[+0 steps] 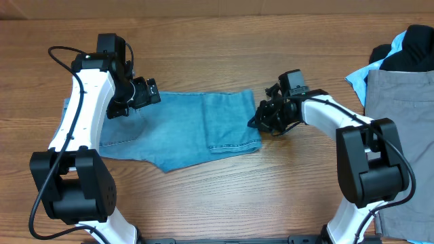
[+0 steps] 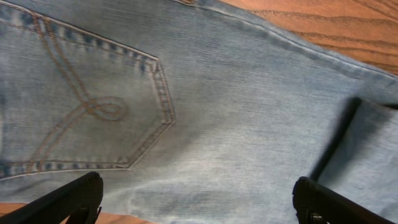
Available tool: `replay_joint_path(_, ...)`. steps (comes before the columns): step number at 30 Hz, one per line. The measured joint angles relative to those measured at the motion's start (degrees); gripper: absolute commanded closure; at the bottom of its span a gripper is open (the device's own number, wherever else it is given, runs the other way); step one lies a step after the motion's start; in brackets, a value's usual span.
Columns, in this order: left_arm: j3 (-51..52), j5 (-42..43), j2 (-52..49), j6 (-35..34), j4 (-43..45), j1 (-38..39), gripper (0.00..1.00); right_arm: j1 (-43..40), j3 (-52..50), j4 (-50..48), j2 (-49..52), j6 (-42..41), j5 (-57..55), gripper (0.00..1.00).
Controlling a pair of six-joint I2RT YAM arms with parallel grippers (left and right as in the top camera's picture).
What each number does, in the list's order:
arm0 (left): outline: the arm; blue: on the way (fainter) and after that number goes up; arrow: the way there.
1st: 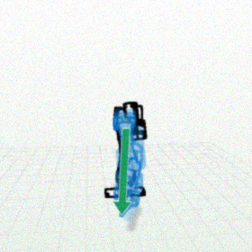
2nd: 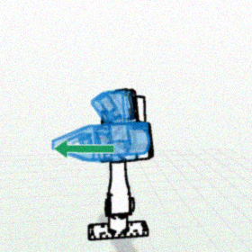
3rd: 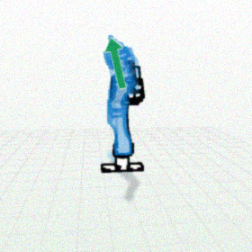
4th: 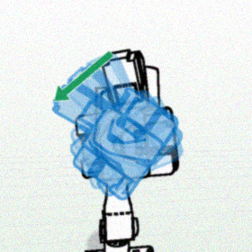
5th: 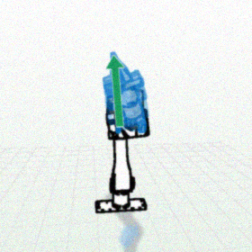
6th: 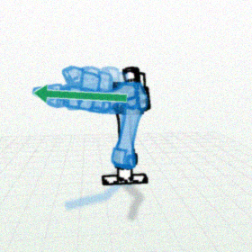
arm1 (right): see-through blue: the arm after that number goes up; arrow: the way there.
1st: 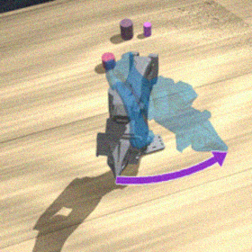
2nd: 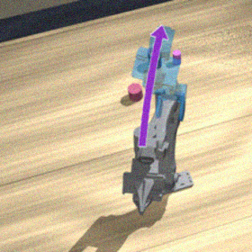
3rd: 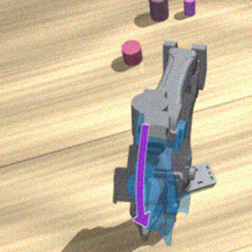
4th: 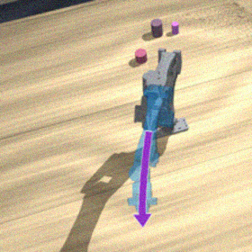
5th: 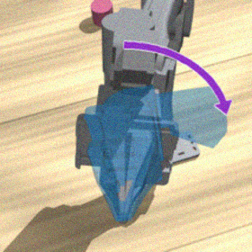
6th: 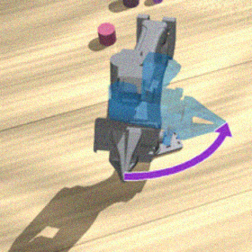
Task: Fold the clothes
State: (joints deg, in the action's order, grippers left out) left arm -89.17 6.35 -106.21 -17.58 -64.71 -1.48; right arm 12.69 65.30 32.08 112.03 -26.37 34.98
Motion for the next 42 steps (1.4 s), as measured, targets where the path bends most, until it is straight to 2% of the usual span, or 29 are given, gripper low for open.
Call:
replay_joint_path(5, 0.00, -0.02, 0.00, 0.00, 0.00, 0.00, 0.00, -2.29, 0.17, 4.26, -2.23, -0.48, -5.14, 0.96)
replay_joint_path(13, 0.00, 0.00, 0.00, 0.00, 0.04, 0.00, 0.00, -6.73, 0.28, 14.14, -13.90, -0.57, -18.88, 0.96)
replay_joint_path(20, 0.00, 0.00, -0.02, 0.02, 1.27, 0.00, 0.00, -5.97, 4.26, 18.47, -19.58, -0.59, -26.71, 0.96)
replay_joint_path(29, 0.00, 0.00, -0.02, 0.00, 1.55, 0.00, 0.00, 4.37, 5.53, 13.75, -19.74, -4.96, -32.04, 0.96)
replay_joint_path(39, 0.00, 0.00, -0.02, 0.02, 1.51, 0.00, 0.00, 16.92, 5.55, 2.82, -16.04, -14.19, -33.14, 0.96)
replay_joint_path(40, 0.00, 0.00, -0.02, 0.00, 1.49, 0.00, 0.00, 17.92, 5.55, 1.66, -15.34, -15.10, -33.20, 0.88)
replay_joint_path(42, 0.00, 0.00, 0.00, 0.00, 1.44, 0.00, 0.00, 20.70, 5.55, -1.29, -13.55, -16.74, -33.44, 0.87)
